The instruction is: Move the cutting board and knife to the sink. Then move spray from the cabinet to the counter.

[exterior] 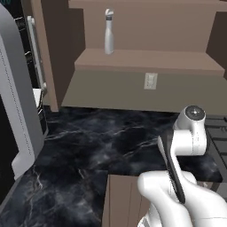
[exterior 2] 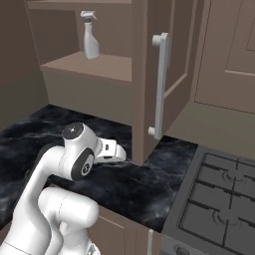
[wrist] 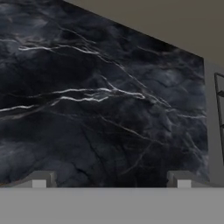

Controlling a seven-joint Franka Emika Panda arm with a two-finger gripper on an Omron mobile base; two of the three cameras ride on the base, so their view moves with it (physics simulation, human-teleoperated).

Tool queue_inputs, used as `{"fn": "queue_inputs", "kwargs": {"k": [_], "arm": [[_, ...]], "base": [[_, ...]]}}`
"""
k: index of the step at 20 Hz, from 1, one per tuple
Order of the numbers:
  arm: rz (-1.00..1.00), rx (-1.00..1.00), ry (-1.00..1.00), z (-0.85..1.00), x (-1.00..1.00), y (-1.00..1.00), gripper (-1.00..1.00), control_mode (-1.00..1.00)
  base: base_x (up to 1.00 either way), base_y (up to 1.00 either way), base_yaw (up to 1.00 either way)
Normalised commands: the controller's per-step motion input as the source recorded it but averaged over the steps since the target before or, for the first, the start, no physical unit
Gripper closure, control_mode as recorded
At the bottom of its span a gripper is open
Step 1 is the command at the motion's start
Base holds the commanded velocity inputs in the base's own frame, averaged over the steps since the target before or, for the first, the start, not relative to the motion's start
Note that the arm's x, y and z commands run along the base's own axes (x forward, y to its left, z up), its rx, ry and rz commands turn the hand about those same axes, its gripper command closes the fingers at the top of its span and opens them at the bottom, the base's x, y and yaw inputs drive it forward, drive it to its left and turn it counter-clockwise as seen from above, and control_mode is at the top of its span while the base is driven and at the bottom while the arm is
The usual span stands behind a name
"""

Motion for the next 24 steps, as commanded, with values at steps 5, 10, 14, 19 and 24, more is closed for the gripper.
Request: {"fn": "queue_inputs", "kwargs": {"k": [5,10,14,19,24], "arm": [[0.0,0.0,0.0,0.0,0.0,0.0,-1.0,1.0],[0.0,0.0,0.0,0.0,0.0,0.0,-1.0,1.0],[0.0,0.0,0.0,0.0,0.0,0.0,-1.0,1.0],[0.0,0.0,0.0,0.0,0.0,0.0,-1.0,1.0],[0.0,0.0,0.0,0.0,0.0,0.0,-1.0,1.0]], "base": [[0.34,0.34,0.0],[0.33,0.33,0.0],[0.08,0.4,0.0],[-0.01,0.43,0.01],[-0.01,0.47,0.0]]}}
